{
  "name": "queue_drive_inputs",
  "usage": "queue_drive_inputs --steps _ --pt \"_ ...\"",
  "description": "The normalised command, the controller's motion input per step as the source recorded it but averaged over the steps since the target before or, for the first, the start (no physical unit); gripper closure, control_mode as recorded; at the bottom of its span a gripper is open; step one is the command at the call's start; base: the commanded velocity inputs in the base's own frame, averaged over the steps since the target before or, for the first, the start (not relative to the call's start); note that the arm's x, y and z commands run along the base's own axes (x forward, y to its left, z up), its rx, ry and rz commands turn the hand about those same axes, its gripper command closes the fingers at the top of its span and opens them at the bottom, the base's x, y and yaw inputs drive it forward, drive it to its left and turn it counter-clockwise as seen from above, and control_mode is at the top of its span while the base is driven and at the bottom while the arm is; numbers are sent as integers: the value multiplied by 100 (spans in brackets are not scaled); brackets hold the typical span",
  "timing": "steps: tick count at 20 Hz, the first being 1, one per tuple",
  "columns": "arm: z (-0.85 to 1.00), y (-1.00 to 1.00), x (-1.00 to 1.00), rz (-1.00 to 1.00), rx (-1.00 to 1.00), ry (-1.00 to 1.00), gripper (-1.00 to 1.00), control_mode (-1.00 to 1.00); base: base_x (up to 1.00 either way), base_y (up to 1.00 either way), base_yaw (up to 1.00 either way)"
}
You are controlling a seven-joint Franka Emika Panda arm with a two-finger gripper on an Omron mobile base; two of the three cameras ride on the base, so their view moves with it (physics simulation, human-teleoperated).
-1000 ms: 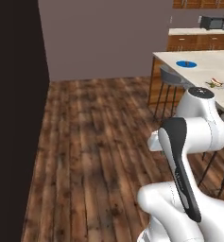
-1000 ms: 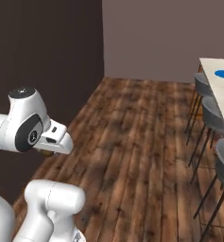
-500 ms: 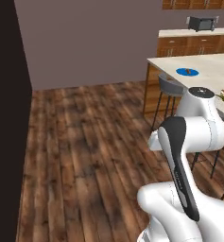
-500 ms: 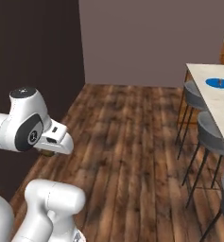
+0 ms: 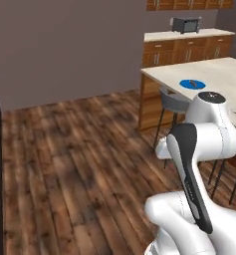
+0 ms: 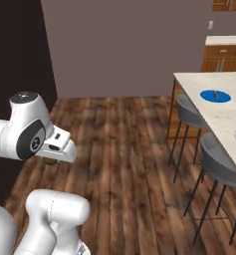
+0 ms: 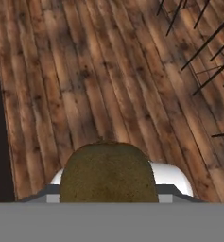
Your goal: Pick up the banana and kiwi from the fridge and place one fruit on each plate on the dining counter.
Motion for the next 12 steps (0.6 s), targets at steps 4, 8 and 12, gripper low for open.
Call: queue_drive_inputs --steps 4,8,12 --pt "0 0 0 0 0 0 100 100 100 54 -53" --pt "0 0 0 0 0 0 100 100 100 50 -56" --pt "0 0 0 0 0 0 100 100 97 35 -55"
